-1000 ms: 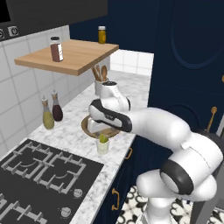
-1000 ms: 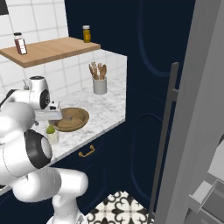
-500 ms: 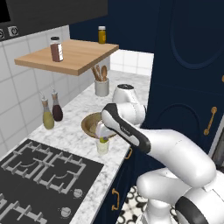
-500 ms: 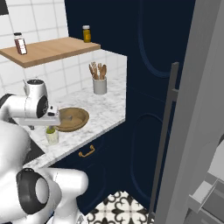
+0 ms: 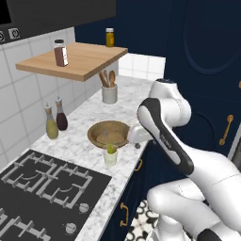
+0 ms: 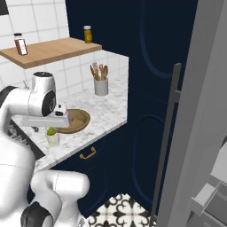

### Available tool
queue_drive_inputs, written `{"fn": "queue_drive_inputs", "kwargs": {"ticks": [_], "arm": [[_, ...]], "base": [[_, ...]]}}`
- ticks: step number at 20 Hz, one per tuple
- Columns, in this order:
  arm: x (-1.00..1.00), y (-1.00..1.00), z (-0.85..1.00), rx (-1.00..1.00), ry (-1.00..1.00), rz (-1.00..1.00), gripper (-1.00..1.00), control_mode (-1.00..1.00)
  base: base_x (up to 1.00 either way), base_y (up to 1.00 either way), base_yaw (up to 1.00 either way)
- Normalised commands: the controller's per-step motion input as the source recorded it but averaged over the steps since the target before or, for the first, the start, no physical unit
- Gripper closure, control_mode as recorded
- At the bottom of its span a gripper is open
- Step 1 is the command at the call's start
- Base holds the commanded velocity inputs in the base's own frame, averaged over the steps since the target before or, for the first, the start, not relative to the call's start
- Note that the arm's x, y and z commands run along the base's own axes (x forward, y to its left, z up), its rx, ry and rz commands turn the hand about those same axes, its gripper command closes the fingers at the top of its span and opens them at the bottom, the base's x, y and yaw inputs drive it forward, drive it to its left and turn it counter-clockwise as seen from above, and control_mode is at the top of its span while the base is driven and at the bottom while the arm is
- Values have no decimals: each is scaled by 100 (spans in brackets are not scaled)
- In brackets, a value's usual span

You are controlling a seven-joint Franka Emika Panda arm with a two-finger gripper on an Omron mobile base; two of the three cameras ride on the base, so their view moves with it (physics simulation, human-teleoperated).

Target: Grab a lemon wedge from the fridge and one ice cube from the ice bowl, and put them in the glass of lemonade.

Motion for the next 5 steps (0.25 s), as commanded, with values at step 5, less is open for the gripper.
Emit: {"fn": "queue_drive_inputs", "kwargs": {"ticks": [5], "arm": [[-50, -44, 0, 0, 0, -2, -100, -100]], "base": [[0, 0, 0]]}}
